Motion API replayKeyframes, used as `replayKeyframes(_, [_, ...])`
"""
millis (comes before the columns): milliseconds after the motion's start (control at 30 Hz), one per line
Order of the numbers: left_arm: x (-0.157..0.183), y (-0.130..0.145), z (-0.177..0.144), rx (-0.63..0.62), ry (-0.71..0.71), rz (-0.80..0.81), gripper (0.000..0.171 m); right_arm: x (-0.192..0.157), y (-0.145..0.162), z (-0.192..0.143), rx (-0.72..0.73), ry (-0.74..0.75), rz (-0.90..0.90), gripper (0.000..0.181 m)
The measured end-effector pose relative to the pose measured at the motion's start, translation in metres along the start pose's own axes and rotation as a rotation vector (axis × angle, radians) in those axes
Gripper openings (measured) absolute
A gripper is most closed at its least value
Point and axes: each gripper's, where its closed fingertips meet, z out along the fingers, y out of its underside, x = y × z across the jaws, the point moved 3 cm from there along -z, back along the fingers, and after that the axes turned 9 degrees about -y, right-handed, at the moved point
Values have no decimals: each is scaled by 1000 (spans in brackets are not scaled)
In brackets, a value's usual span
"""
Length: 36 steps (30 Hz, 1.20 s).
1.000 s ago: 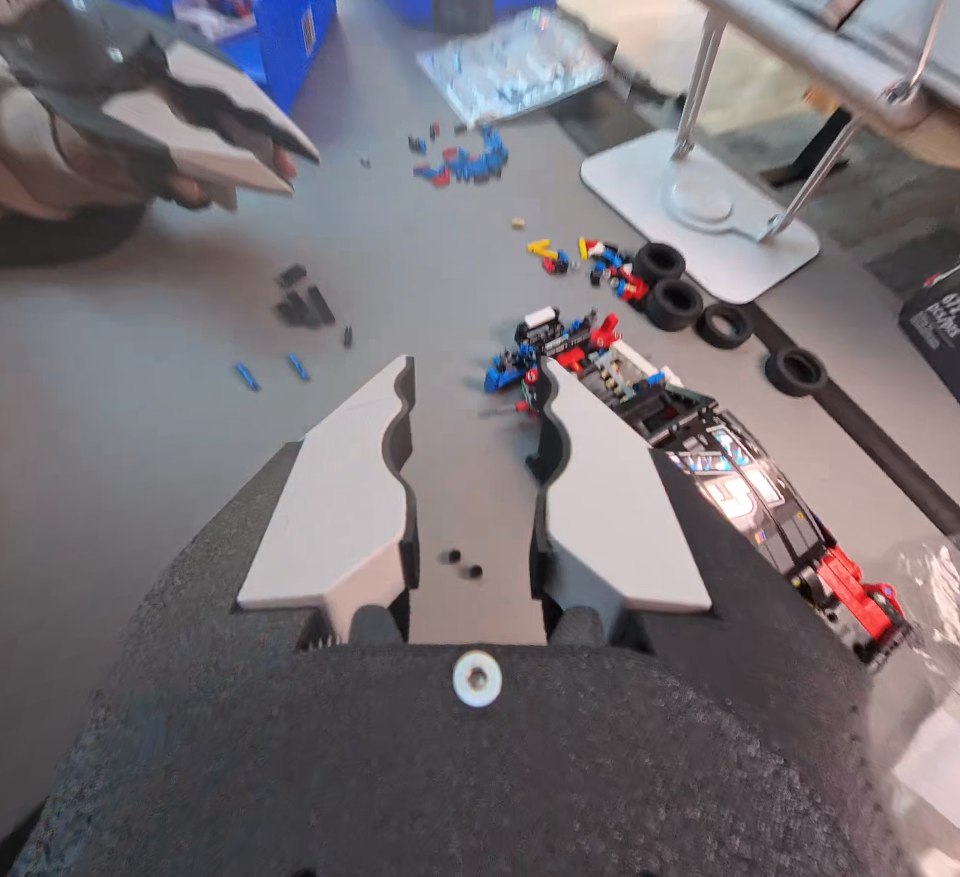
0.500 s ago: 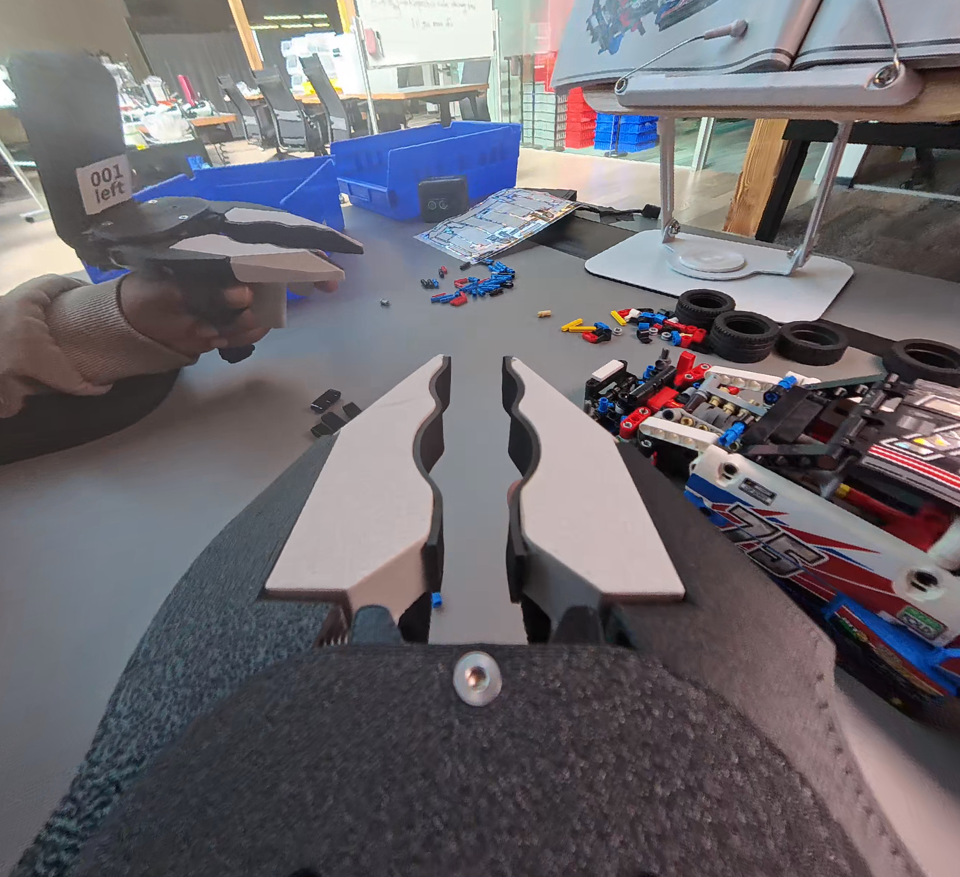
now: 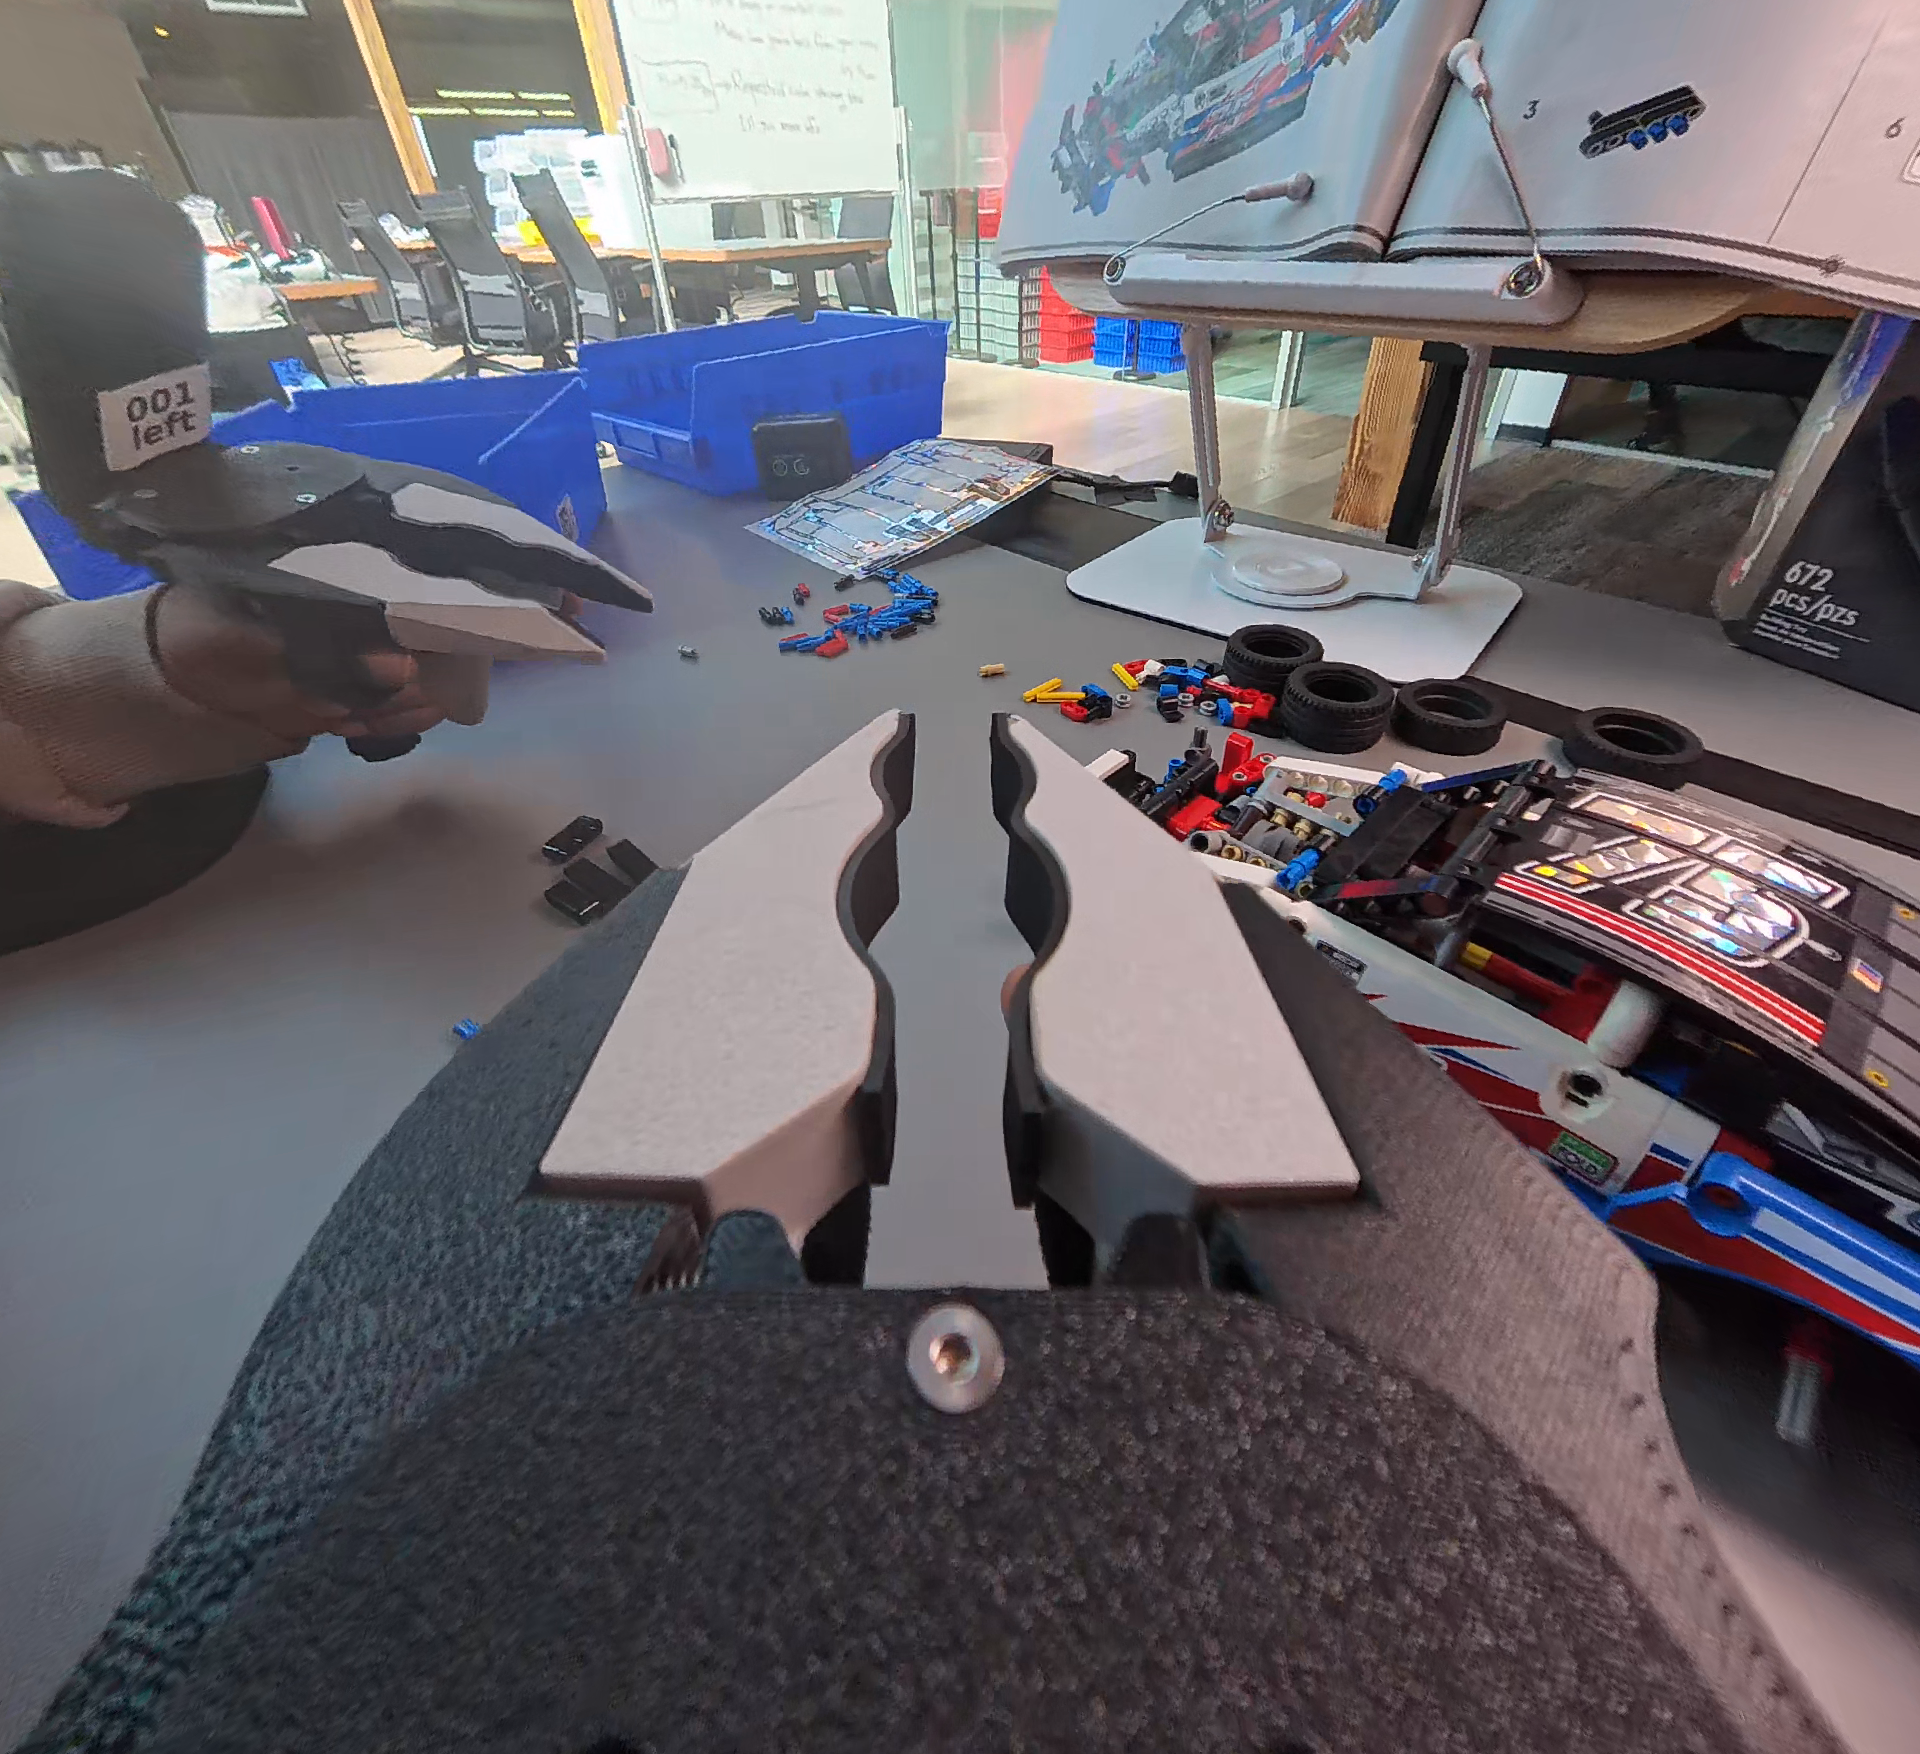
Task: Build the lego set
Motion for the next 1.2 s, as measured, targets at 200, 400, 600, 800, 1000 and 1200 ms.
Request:
replayKeyframes(200, [23,43,-9,-250,276,151,24,4,4,-1,-34,42,-53,6])
replayKeyframes(400, [29,52,-12,-285,291,246,22,0,5,0,-55,40,-101,3])
replayKeyframes(600, [27,65,-12,-355,283,279,31,-1,14,4,-104,38,-134,2])
replayKeyframes(800, [15,64,-2,-362,146,302,22,-2,17,6,-123,39,-154,2])
replayKeyframes(1000, [0,57,4,-306,19,312,28,-2,19,6,-130,41,-160,1])
replayKeyframes(1200, [26,55,9,-300,147,266,18,-4,21,8,-139,36,-164,1])
